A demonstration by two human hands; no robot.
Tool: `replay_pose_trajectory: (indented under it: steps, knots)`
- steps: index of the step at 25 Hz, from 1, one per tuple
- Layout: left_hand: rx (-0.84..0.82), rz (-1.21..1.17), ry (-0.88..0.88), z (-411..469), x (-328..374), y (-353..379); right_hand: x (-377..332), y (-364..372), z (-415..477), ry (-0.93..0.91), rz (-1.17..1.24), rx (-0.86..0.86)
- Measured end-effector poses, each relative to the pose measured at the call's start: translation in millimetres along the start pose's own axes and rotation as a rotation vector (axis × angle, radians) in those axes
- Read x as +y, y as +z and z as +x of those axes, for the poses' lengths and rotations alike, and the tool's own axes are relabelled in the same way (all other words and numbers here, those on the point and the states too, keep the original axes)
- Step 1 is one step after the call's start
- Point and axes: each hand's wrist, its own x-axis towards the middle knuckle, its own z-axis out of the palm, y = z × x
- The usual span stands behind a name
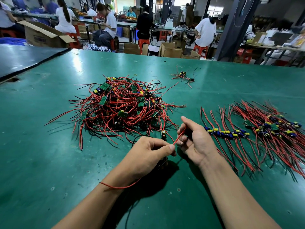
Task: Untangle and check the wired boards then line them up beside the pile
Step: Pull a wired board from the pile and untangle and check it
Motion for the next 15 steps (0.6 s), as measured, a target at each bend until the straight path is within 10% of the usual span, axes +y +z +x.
replay_pose_trajectory:
  steps: [15]
  knots:
    - [0.090,-0.064,-0.026,-3.1,0.3,1.5,-0.5,-3.3,-0.6,0.049,-0.119,-0.091]
